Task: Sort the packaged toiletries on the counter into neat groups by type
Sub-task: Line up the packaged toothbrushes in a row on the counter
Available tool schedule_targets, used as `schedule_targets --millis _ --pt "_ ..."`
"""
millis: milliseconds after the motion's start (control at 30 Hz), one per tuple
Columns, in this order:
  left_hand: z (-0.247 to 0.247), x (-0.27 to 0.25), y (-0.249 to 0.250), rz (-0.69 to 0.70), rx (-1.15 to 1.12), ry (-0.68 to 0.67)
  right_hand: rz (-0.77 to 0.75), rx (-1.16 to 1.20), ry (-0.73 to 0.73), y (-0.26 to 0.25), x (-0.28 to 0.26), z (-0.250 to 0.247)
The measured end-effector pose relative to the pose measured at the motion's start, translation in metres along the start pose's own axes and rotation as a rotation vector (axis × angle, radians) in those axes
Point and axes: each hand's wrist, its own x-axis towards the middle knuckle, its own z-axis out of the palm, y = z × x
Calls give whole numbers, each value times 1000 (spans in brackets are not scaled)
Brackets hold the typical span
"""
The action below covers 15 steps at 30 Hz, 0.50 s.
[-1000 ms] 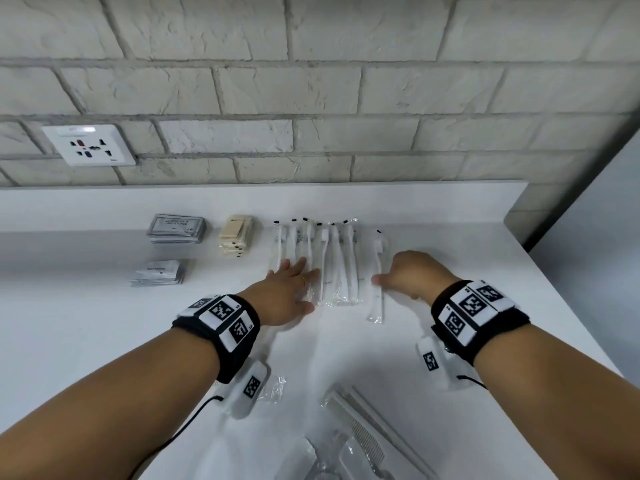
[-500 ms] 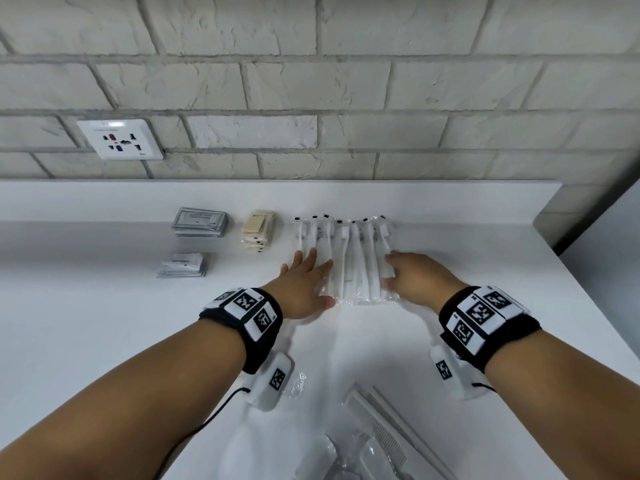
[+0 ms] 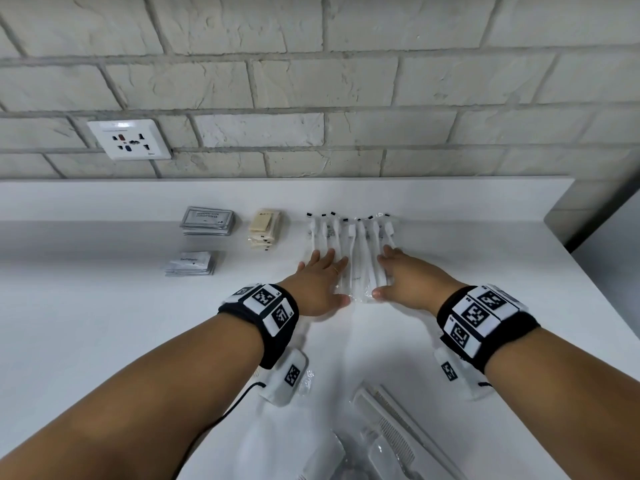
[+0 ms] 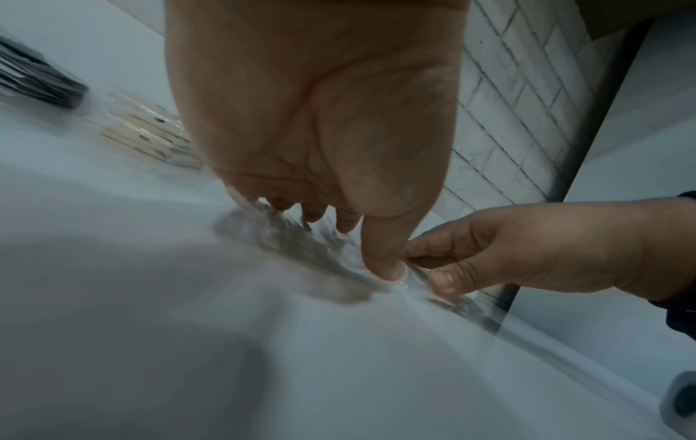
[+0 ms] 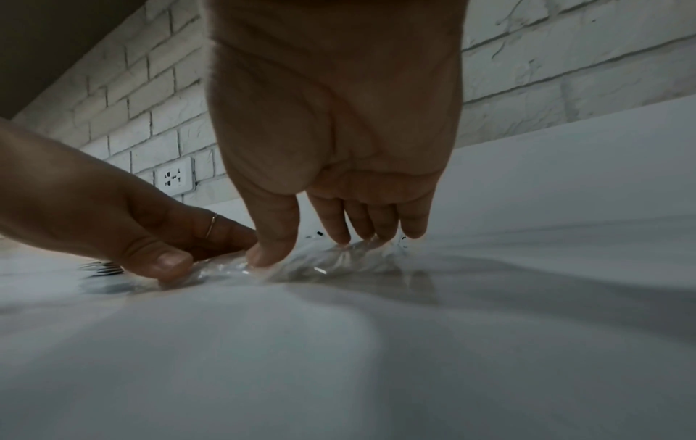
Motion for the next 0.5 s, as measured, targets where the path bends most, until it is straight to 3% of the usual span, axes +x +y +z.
schedule_targets --millis 200,300,400,500 --pt "0 0 -3 -5 -5 23 0 5 -19 0 0 -2" --pt "-7 -8 -1 -18 -13 77 -15 103 59 8 -5 -7" --pt "-21 -27 0 -30 -53 133 54 250 176 18 -22 -18" --pt "-35 -60 -2 -44 -114 165 128 297 128 24 -50 -28"
